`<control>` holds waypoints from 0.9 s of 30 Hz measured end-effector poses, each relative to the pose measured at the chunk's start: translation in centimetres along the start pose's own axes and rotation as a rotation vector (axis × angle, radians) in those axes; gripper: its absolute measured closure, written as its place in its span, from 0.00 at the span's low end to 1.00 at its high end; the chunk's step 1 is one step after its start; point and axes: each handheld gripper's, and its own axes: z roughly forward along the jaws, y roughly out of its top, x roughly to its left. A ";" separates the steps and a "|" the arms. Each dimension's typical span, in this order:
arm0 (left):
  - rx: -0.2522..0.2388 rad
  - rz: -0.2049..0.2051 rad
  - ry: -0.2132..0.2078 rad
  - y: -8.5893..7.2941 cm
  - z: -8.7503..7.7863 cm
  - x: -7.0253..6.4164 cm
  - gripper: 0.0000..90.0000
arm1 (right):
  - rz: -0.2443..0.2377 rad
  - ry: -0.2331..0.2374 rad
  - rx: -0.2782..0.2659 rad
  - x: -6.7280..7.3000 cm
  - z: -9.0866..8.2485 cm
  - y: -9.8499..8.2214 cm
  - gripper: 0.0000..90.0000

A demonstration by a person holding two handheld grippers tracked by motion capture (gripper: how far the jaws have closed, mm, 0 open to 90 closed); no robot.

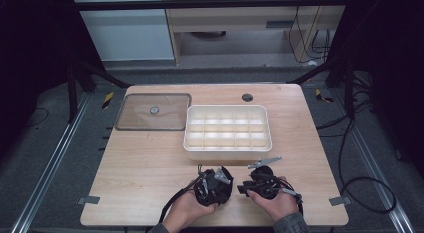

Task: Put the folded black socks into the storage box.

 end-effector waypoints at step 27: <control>0.002 0.000 0.000 0.0 0.7 -0.3 0.95 | 0.008 0.001 0.006 -0.1 0.1 -0.3 0.73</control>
